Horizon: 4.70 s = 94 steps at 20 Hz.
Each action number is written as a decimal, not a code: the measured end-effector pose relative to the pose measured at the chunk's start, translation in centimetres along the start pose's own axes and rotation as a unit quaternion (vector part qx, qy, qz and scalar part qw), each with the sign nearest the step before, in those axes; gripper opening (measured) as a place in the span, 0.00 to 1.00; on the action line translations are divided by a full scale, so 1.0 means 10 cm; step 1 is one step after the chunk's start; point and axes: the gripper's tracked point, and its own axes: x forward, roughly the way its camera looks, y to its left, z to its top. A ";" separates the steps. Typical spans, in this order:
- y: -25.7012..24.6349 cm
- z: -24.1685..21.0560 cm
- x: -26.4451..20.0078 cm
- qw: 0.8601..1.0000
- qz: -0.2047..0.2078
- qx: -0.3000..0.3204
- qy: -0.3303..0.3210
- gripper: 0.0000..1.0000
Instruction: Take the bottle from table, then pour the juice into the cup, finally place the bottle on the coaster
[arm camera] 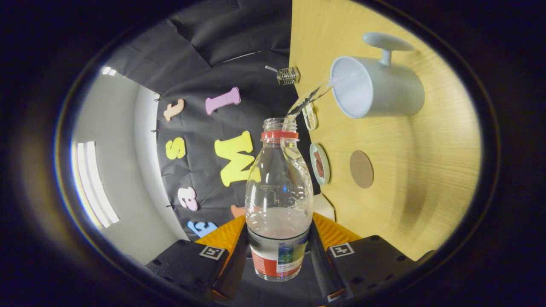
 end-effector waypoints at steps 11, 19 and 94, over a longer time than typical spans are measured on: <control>0.01 0.02 -0.01 1.000 0.007 0.016 -0.001 0.74; 0.02 0.03 0.00 0.999 0.017 0.044 -0.003 0.74; 0.15 0.02 -0.01 0.892 -0.049 -0.447 -0.037 0.75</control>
